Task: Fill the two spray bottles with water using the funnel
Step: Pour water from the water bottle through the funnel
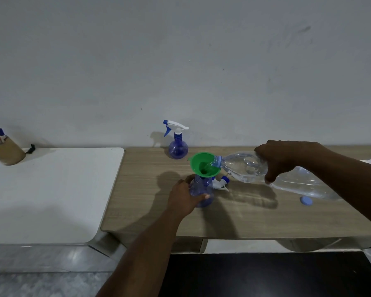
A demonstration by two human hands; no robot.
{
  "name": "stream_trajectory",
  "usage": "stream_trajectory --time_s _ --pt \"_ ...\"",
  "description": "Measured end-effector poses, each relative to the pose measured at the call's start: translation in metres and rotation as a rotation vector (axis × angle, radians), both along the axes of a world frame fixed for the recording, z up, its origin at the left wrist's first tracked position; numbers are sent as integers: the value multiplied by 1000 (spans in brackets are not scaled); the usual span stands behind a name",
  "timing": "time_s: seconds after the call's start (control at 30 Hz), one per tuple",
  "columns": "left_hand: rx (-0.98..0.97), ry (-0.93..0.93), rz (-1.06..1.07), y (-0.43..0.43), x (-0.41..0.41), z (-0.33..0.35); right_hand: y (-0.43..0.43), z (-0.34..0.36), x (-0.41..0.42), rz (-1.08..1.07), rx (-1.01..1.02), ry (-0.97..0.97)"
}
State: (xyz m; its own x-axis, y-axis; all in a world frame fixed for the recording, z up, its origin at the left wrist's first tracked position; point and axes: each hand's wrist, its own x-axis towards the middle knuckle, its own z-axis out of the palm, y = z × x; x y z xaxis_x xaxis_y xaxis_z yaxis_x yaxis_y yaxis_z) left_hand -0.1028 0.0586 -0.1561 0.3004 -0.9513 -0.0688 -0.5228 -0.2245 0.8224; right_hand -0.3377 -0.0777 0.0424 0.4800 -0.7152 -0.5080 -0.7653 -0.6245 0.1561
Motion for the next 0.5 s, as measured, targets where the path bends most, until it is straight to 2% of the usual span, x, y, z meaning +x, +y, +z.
stream_trajectory --time_s 0.3,0.5 --pt "-21 -7 -5 0 0 -2 -4 -20 -9 -23 1 -200" --pt "-18 5 0 0 1 -4 0 -35 -22 -145 31 -506"
